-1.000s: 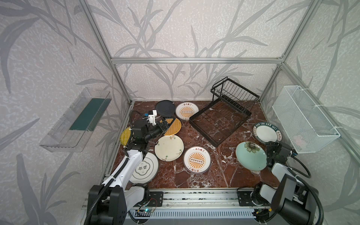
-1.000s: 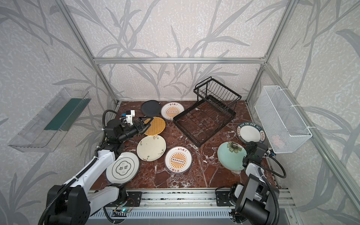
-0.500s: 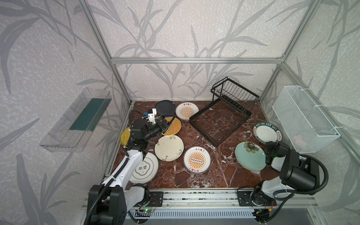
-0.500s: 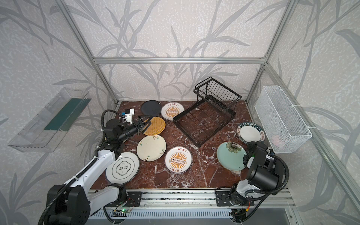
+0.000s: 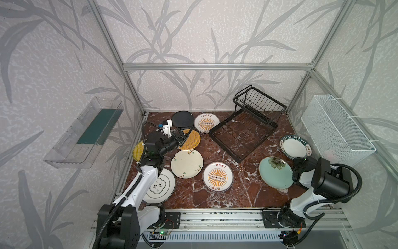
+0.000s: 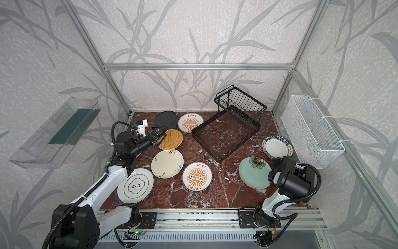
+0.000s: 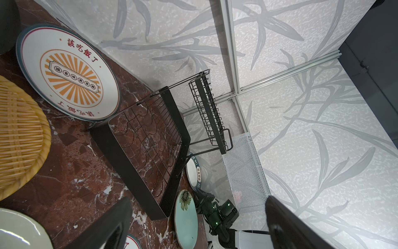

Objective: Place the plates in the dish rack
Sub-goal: 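Grasp the green-rimmed plate's edge with the right gripper and tilt it upright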

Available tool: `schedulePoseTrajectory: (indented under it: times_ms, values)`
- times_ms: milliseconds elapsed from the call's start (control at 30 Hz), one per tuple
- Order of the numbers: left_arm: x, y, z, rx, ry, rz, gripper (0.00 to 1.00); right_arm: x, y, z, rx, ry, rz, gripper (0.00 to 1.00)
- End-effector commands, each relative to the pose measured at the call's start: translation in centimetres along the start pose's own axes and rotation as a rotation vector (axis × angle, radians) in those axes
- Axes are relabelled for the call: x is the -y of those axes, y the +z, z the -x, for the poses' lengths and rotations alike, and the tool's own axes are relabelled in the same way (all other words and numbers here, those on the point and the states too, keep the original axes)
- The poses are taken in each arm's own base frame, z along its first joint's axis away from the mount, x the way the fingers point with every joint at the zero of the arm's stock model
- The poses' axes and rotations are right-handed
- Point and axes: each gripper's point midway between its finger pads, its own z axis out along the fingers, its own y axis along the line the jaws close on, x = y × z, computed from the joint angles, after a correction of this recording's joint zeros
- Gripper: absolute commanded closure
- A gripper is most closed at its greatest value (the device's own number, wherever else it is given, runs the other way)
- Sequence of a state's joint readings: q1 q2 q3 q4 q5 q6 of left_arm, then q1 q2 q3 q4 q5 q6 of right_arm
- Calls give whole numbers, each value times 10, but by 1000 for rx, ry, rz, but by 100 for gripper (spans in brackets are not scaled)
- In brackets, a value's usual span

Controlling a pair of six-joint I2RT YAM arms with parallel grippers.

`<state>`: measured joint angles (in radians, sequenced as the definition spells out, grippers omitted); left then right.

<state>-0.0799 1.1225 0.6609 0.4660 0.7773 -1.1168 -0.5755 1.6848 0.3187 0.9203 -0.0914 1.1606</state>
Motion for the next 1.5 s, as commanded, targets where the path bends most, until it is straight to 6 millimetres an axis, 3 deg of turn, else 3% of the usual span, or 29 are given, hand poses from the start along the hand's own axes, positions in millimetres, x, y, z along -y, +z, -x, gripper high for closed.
schedulePoseTrajectory:
  times_ms: [0,233,500,833,1233,1467]
  values:
    - [7,0,2,14,9,-25,4,7,1,-6,-26,16,-15,82]
    - [4,0,2,20,9,-18,4,0,-4,-5,-31,15,-10,100]
    - [2,0,2,23,7,-13,4,-1,-15,-8,-64,56,-54,100]
    - [-2,-1,0,23,3,-8,4,-23,-42,10,-26,66,-108,100]
    - [-10,1,-5,3,-2,7,5,-44,-69,-8,-130,119,-71,100]
    - [-8,4,-10,-29,-1,9,8,-54,-80,-38,-255,86,-68,100]
